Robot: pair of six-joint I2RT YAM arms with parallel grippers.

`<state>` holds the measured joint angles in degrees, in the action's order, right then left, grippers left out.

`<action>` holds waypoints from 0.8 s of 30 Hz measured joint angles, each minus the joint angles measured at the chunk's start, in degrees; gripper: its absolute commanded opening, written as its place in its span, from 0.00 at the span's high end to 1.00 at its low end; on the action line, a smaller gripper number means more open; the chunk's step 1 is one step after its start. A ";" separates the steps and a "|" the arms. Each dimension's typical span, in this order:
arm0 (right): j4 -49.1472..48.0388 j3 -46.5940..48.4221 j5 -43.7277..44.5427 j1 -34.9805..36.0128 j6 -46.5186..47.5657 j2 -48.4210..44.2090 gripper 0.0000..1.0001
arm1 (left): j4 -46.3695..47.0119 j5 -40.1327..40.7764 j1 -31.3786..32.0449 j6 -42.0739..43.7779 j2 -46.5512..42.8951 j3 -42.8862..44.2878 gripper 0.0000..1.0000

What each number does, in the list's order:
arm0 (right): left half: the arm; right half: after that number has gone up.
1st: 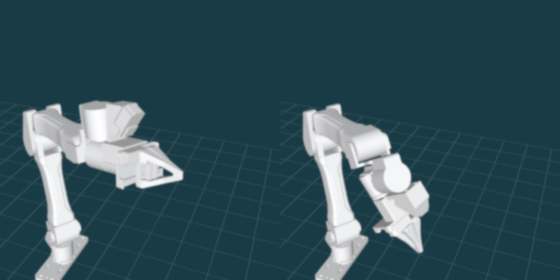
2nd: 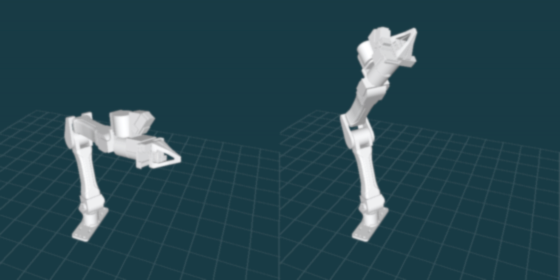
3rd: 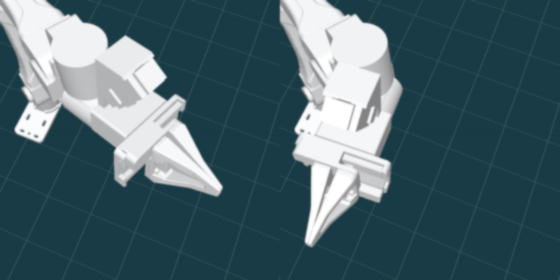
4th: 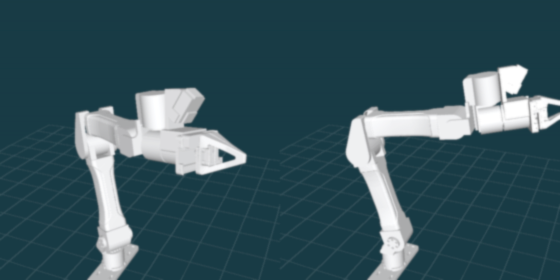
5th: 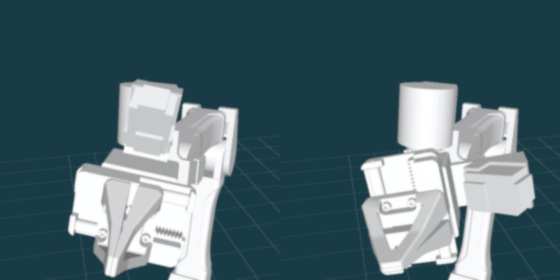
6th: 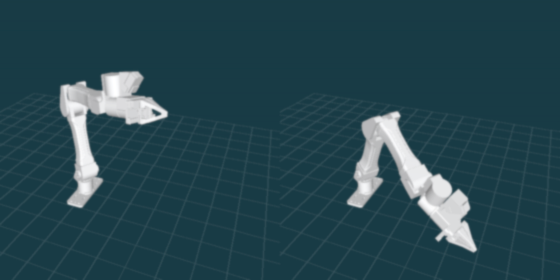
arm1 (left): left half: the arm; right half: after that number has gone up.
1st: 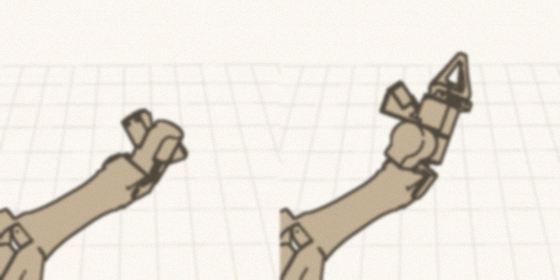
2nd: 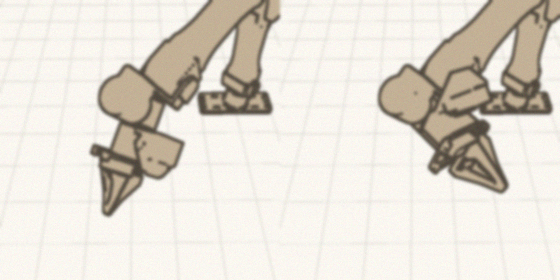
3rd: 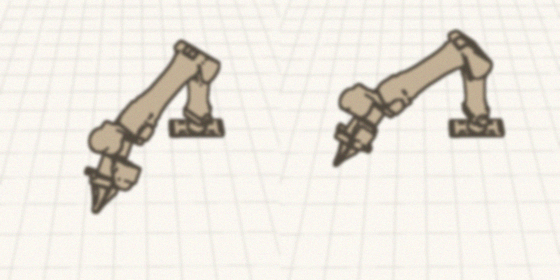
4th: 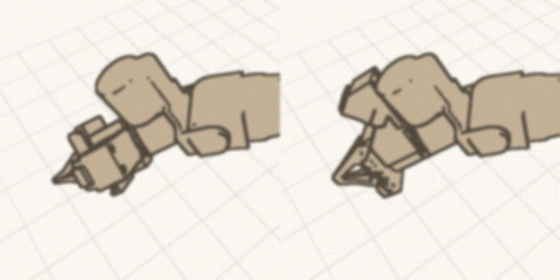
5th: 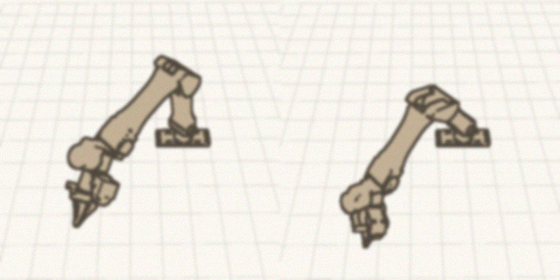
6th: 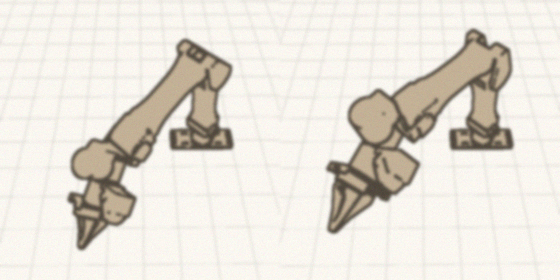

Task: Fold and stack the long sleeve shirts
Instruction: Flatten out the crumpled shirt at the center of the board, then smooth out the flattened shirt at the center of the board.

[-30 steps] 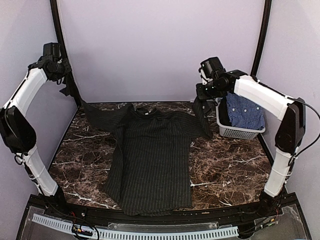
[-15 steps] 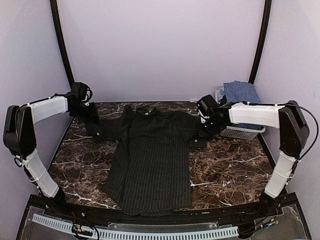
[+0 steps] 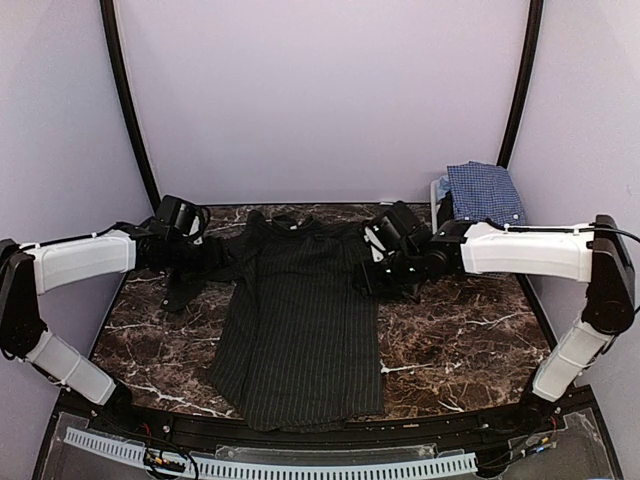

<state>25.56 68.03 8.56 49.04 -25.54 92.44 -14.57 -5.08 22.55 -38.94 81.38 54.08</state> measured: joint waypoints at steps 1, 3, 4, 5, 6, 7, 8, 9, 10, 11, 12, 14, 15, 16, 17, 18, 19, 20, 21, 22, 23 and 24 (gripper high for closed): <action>-0.61 0.00 -0.55 1.18 -0.42 0.59 0.47 | 0.59 -0.24 0.63 -0.72 0.28 -0.48 0.34; -1.55 0.02 -1.60 3.52 -1.29 2.23 0.48 | 2.10 -0.72 1.90 -1.99 1.14 -1.29 0.36; -1.81 0.02 -2.03 4.44 -1.66 3.08 0.48 | 2.89 -0.98 2.36 -2.62 1.77 -1.36 0.38; -1.99 0.02 -2.40 5.14 -2.05 3.76 0.49 | 3.58 -1.18 2.73 -3.04 2.43 -1.33 0.40; -2.19 0.00 -2.78 5.92 -2.51 4.61 0.50 | 4.61 -1.49 3.08 -3.50 3.32 -1.33 0.42; -2.34 -0.02 -3.23 6.56 -2.95 5.35 0.50 | 5.60 -1.64 3.32 -3.91 4.46 -1.33 0.43; -2.49 -0.07 -3.63 6.97 -3.32 5.84 0.50 | 6.19 -1.73 3.41 -4.24 5.31 -1.33 0.45; -3.10 -0.44 -4.09 7.56 -3.82 6.16 0.51 | 6.80 -1.77 3.50 -4.61 6.43 -1.33 0.46; -3.34 -0.90 -4.39 8.04 -4.35 6.27 0.51 | 7.28 -1.77 3.50 -5.09 7.52 -1.33 0.47; -3.43 -1.20 -4.57 8.31 -4.72 6.29 0.51 | 7.65 -1.77 3.50 -5.25 8.39 -1.33 0.48; -3.65 -1.64 -4.74 8.59 -5.14 6.29 0.51 | 7.98 -1.75 3.52 -5.64 9.29 -1.33 0.49; -4.20 -2.49 -5.20 9.11 -5.95 6.29 0.52 | 8.85 -1.73 3.50 -6.32 10.84 -1.33 0.51; -4.57 -3.04 -5.42 9.42 -6.34 6.29 0.52 | 9.29 -1.75 3.50 -6.51 11.45 -1.33 0.52; -4.87 -3.65 -5.75 9.75 -6.64 6.36 0.52 | 9.79 -1.79 3.50 -6.78 11.93 -1.33 0.54; -5.01 -4.20 -5.90 10.12 -6.88 6.47 0.53 | 10.78 -1.95 3.50 -6.95 12.70 -1.36 0.54; -5.05 -4.68 -6.01 10.49 -7.19 6.71 0.53 | 11.47 -2.16 3.52 -7.23 13.18 -1.42 0.55; -5.14 -5.11 -6.03 10.84 -7.54 6.95 0.53 | 12.85 -2.67 3.56 -7.43 13.77 -1.60 0.55; -5.22 -5.60 -6.05 11.17 -7.82 7.19 0.53 | 13.55 -2.99 3.61 -7.72 14.12 -1.75 0.57; -5.31 -6.21 -6.03 11.47 -8.07 7.39 0.53 | 14.43 -3.32 3.63 -7.93 14.51 -1.92 0.60; -5.44 -6.91 -6.05 11.74 -8.28 7.50 0.53 | 15.26 -3.67 3.63 -8.17 14.80 -2.08 0.62; -5.49 -7.45 -6.03 11.85 -8.57 7.52 0.54 | 15.91 -3.98 3.67 -8.37 15.12 -2.10 0.67; -5.60 -8.20 -6.05 11.98 -8.94 7.52 0.54 | 16.65 -4.15 3.67 -8.52 15.52 -2.10 0.70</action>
<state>19.97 59.83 2.50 61.01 -34.48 99.96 2.09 -9.23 26.22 -47.46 96.90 51.99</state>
